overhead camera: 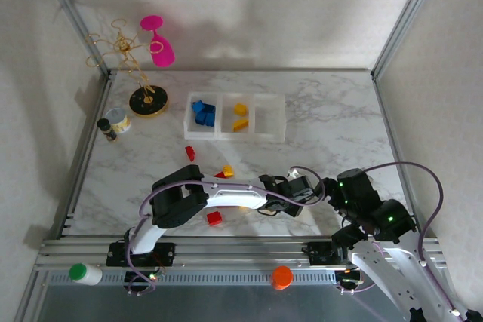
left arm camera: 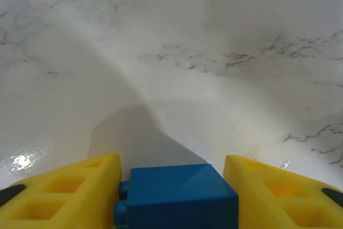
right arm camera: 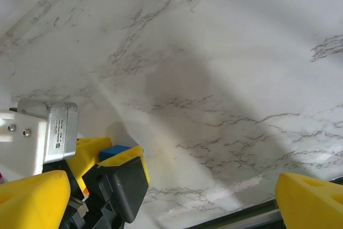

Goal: Sort the legos into containers by color
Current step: Pick up the lego from the middle-left of the table.

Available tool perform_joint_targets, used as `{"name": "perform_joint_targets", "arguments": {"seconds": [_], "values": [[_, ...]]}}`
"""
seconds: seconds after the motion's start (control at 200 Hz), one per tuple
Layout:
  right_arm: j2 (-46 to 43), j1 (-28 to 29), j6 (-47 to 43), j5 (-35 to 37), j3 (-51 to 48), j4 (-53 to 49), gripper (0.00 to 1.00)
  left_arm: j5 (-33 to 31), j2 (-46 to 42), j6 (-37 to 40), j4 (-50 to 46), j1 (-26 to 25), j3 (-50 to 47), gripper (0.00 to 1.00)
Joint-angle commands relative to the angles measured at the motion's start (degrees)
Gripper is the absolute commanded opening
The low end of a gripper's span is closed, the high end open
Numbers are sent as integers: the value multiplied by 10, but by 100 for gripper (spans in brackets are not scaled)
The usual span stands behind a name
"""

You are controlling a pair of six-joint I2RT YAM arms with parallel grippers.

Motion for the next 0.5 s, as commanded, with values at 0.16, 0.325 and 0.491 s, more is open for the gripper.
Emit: {"name": "perform_joint_targets", "arguments": {"seconds": [0.16, 0.325, 0.491], "values": [[-5, 0, -1, -11, 18, 57, 99, -8, -2, 12, -28, 3, 21, 44], [-8, 0, -16, -17, 22, 80, 99, -11, -53, 10, -22, 30, 14, 43], [-5, 0, -44, -37, 15, 132, 99, -27, -134, 12, -21, 70, -8, 43]]}}
